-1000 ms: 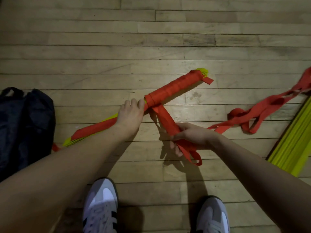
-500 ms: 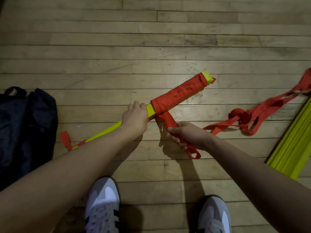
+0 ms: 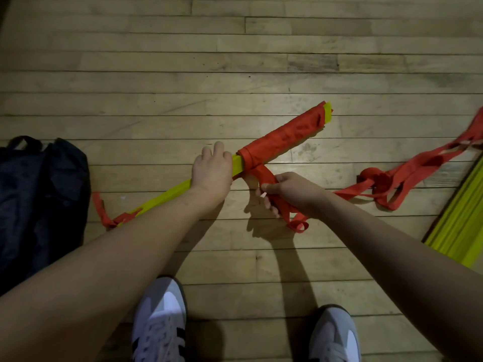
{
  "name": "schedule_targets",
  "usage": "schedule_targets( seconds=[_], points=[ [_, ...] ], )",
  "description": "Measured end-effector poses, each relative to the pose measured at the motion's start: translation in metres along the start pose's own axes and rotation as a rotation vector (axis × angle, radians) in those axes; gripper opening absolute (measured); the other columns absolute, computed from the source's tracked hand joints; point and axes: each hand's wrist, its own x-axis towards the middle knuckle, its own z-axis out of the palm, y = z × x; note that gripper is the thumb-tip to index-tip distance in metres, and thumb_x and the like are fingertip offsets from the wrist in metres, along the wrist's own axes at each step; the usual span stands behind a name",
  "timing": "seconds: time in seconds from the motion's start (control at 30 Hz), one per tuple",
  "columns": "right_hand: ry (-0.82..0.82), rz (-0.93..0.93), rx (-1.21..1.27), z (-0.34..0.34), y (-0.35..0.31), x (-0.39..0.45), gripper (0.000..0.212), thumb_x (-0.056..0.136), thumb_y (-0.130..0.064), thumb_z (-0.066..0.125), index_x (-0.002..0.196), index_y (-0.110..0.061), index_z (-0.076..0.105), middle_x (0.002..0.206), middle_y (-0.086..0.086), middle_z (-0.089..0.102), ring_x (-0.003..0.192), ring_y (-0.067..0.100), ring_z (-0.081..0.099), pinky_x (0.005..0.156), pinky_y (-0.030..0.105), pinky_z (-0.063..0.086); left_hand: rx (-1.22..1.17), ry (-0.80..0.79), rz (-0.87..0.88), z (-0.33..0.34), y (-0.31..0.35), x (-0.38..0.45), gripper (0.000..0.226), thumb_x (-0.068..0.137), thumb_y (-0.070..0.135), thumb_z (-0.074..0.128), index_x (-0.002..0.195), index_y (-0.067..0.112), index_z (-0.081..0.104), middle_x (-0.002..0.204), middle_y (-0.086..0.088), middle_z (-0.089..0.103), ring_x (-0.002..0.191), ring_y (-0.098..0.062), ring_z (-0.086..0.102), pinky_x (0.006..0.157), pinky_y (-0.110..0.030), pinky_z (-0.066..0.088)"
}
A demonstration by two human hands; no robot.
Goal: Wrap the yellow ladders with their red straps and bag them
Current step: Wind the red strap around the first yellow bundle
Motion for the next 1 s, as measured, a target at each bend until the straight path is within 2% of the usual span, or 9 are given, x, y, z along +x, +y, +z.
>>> schedule_targets(
  seconds=[0.1, 0.2, 0.27, 0.37, 0.43, 0.53, 0.77, 0.9, 1.0],
  points=[
    [0.047, -0.001, 0.090, 0.005, 0.004, 0.004, 0.022, 0.102, -0.010, 0.039, 0.090, -0.003, 0.056, 0.065, 0.010, 0.058, 0.044, 0.014, 0.052, 0.044, 0.023, 0.047, 0.076, 0.098, 0.111, 0.004, 0.004, -0.007, 0.038, 0.092, 0.031, 0.058, 0.121, 0.010, 0.046, 0.122, -0.009, 0.044, 0.112, -0.027, 0.046, 0.085, -0.034, 0.042],
    [0.067, 0.004, 0.150, 0.009, 0.011, 0.007, 0.022, 0.102, -0.007, 0.038, 0.089, -0.001, 0.054, 0.067, 0.011, 0.058, 0.043, 0.013, 0.053, 0.044, 0.023, 0.047, 0.061, 0.058, 0.368, 0.011, 0.005, -0.017, 0.045, 0.094, 0.043, 0.048, 0.124, 0.010, 0.041, 0.125, -0.011, 0.041, 0.114, -0.028, 0.042, 0.089, -0.037, 0.038],
    [0.078, 0.019, 0.182, 0.008, 0.016, 0.007, 0.022, 0.102, -0.006, 0.038, 0.087, -0.001, 0.054, 0.066, 0.011, 0.057, 0.044, 0.014, 0.054, 0.045, 0.024, 0.047, 0.036, 0.076, 0.435, 0.011, 0.003, -0.025, 0.042, 0.092, 0.043, 0.046, 0.120, 0.011, 0.044, 0.124, -0.013, 0.044, 0.112, -0.030, 0.044, 0.087, -0.038, 0.039],
    [0.089, 0.047, 0.205, 0.007, 0.023, 0.005, 0.022, 0.101, -0.006, 0.040, 0.086, -0.001, 0.055, 0.065, 0.011, 0.057, 0.046, 0.015, 0.055, 0.047, 0.026, 0.047, -0.033, 0.032, 0.393, 0.010, 0.006, -0.036, 0.035, 0.091, 0.033, 0.048, 0.118, 0.010, 0.047, 0.119, -0.017, 0.048, 0.107, -0.033, 0.051, 0.085, -0.040, 0.040],
    [0.095, 0.055, 0.206, 0.007, 0.026, 0.002, 0.020, 0.100, -0.005, 0.043, 0.085, 0.000, 0.055, 0.067, 0.012, 0.058, 0.046, 0.015, 0.055, 0.047, 0.025, 0.048, -0.015, -0.021, 0.335, 0.014, 0.010, -0.042, 0.032, 0.092, 0.023, 0.047, 0.122, 0.013, 0.042, 0.120, -0.014, 0.049, 0.107, -0.031, 0.052, 0.083, -0.037, 0.040],
    [0.070, 0.068, 0.188, 0.007, 0.025, -0.002, 0.012, 0.097, -0.002, 0.048, 0.089, 0.001, 0.056, 0.069, 0.013, 0.060, 0.049, 0.016, 0.056, 0.049, 0.025, 0.050, -0.042, -0.079, 0.220, 0.016, 0.015, -0.042, 0.042, 0.092, 0.016, 0.051, 0.130, 0.015, 0.034, 0.119, -0.010, 0.050, 0.109, -0.029, 0.052, 0.082, -0.036, 0.042],
    [-0.039, 0.094, 0.064, 0.005, 0.028, -0.006, 0.012, 0.099, -0.005, 0.045, 0.102, 0.001, 0.055, 0.078, 0.011, 0.066, 0.065, 0.019, 0.064, 0.060, 0.026, 0.053, -0.115, -0.071, 0.044, 0.013, 0.009, -0.020, 0.063, 0.090, 0.019, 0.059, 0.142, 0.006, 0.025, 0.126, -0.014, 0.049, 0.115, -0.031, 0.049, 0.087, -0.039, 0.043],
    [-0.124, 0.086, 0.079, 0.003, 0.025, -0.008, 0.004, 0.098, -0.007, 0.049, 0.099, -0.004, 0.052, 0.079, 0.011, 0.065, 0.060, 0.015, 0.062, 0.047, 0.020, 0.047, -0.123, -0.056, 0.003, 0.011, -0.004, -0.002, 0.057, 0.091, 0.021, 0.058, 0.138, 0.003, 0.032, 0.127, -0.017, 0.046, 0.116, -0.032, 0.046, 0.091, -0.039, 0.040],
    [-0.159, 0.062, 0.055, 0.002, 0.025, -0.005, 0.008, 0.095, -0.007, 0.055, 0.101, -0.006, 0.050, 0.077, 0.010, 0.064, 0.061, 0.017, 0.062, 0.057, 0.026, 0.052, -0.101, -0.025, 0.004, 0.007, -0.010, 0.008, 0.057, 0.088, 0.027, 0.063, 0.133, 0.004, 0.038, 0.126, -0.017, 0.045, 0.116, -0.032, 0.045, 0.093, -0.038, 0.039]
  ],
)
